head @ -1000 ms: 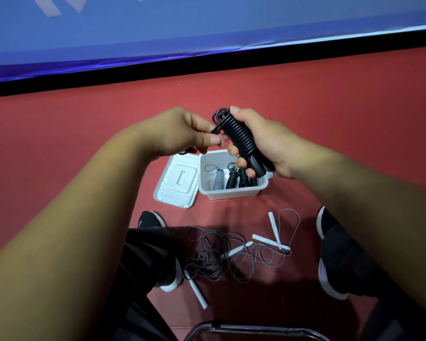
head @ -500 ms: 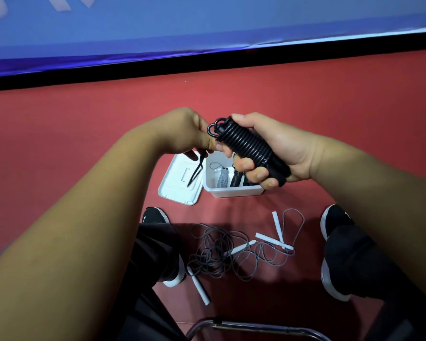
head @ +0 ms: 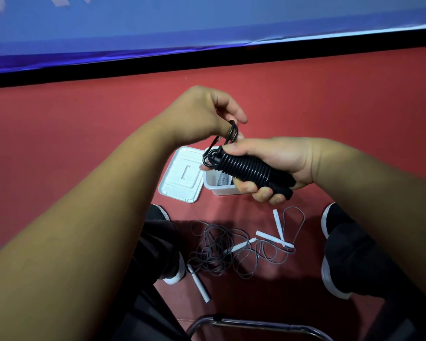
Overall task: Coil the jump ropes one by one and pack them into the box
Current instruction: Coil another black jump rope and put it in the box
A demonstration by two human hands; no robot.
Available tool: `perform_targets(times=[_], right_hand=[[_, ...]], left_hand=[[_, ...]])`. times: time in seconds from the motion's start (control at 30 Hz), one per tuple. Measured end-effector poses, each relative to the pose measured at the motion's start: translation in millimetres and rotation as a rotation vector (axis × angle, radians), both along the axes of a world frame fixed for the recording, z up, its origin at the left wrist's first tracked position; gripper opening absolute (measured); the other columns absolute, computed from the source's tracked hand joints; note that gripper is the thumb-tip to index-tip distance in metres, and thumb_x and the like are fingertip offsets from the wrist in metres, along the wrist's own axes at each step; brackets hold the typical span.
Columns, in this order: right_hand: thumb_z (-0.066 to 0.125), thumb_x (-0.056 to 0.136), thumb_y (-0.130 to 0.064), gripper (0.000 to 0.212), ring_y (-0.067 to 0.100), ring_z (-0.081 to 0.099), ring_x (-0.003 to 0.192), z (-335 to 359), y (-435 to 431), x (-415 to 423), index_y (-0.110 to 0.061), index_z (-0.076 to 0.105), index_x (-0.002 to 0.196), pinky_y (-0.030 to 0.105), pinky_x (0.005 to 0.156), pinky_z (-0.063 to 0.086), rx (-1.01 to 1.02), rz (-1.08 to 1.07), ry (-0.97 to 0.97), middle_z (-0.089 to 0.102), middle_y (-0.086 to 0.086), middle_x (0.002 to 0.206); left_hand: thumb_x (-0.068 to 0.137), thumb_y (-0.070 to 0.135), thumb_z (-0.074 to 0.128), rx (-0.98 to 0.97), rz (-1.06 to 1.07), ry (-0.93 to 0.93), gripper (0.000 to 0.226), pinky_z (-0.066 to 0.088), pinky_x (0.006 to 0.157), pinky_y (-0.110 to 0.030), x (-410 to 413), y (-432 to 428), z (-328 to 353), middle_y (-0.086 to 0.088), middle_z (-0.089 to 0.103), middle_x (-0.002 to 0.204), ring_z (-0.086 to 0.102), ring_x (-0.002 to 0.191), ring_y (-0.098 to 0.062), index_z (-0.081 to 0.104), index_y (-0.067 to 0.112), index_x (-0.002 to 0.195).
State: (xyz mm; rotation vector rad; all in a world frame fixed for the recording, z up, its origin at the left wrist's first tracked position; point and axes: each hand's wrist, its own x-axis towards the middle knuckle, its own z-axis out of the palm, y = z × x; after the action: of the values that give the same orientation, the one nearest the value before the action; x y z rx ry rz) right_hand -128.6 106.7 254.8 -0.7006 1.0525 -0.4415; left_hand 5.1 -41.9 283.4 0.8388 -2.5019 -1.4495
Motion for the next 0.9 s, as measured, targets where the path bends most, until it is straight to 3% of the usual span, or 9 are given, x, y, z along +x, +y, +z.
perform_targets(times=[0.03,0.1,0.2,0.3,0.4,0.63,0.8,0.9], right_hand=[[0.046,0.094,-0.072,0.062,0.012,0.046,0.048,-2,-1,2,-0.018,0.072,0.079,0.021,0.043,0.039,0.001,0.0,0.026,0.051,0.001,0.068],[0.053,0.09,-0.072,0.057,0.015,0.049,0.052,-8,-2,4,-0.017,0.062,0.098,0.024,0.047,0.042,-0.011,-0.018,0.077,0.055,0.002,0.072],[0.056,0.088,-0.073,0.06,0.017,0.051,0.057,-14,-4,2,-0.018,0.053,0.113,0.026,0.052,0.044,-0.062,-0.031,0.145,0.057,0.003,0.075],[0.057,0.097,-0.068,0.051,0.02,0.054,0.06,-16,-5,1,-0.019,0.055,0.11,0.029,0.054,0.047,-0.117,-0.084,0.187,0.059,0.006,0.079],[0.061,0.098,-0.065,0.041,0.022,0.06,0.061,-19,-8,0,-0.025,0.061,0.106,0.033,0.055,0.051,-0.175,-0.168,0.278,0.063,0.008,0.084],[0.061,0.097,-0.068,0.035,0.018,0.065,0.061,-34,-16,6,-0.039,0.066,0.117,0.037,0.059,0.058,-0.251,-0.363,0.512,0.064,0.005,0.086],[0.078,0.095,-0.045,0.031,0.017,0.058,0.058,-44,-22,-2,-0.032,0.063,0.12,0.034,0.057,0.054,-0.29,-0.587,0.45,0.061,0.005,0.083],[0.084,0.09,-0.031,0.041,0.02,0.058,0.064,-45,-24,-8,-0.035,0.059,0.124,0.032,0.052,0.051,-0.285,-0.638,0.443,0.062,0.008,0.089]], left_hand=[[0.067,-0.003,0.086,-0.013,-0.005,-0.002,0.033,0.06,0.084,-0.036,-1,2,0,-0.005,0.075,0.083,0.068,0.076,-0.015,0.082,0.017,0.092],[0.066,-0.003,0.086,-0.036,-0.006,-0.024,0.033,0.061,0.089,-0.044,-1,5,0,-0.005,0.074,0.083,0.074,0.079,-0.02,0.08,0.017,0.091],[0.071,-0.009,0.082,-0.088,-0.01,-0.022,0.03,0.062,0.084,-0.041,-2,10,2,-0.001,0.068,0.079,0.079,0.081,-0.023,0.077,0.013,0.092],[0.076,-0.015,0.076,-0.099,0.009,0.027,0.027,0.061,0.079,-0.034,-1,14,7,-0.003,0.064,0.077,0.079,0.078,-0.017,0.074,0.006,0.093],[0.075,-0.006,0.082,-0.18,0.032,0.035,0.024,0.06,0.076,-0.028,-1,15,8,0.002,0.072,0.078,0.077,0.075,-0.009,0.077,0.013,0.09],[0.081,0.018,0.077,-0.598,-0.02,-0.095,0.021,0.055,0.084,-0.033,-7,10,4,0.01,0.073,0.091,0.068,0.084,-0.007,0.084,0.033,0.094],[0.089,0.021,0.073,-0.67,-0.125,-0.202,0.023,0.044,0.075,-0.017,-7,9,11,0.004,0.078,0.096,0.062,0.084,-0.004,0.084,0.031,0.107],[0.096,0.033,0.065,-0.556,-0.123,-0.283,0.021,0.053,0.077,-0.033,-3,11,12,-0.007,0.076,0.093,0.066,0.085,-0.024,0.083,0.026,0.105]])
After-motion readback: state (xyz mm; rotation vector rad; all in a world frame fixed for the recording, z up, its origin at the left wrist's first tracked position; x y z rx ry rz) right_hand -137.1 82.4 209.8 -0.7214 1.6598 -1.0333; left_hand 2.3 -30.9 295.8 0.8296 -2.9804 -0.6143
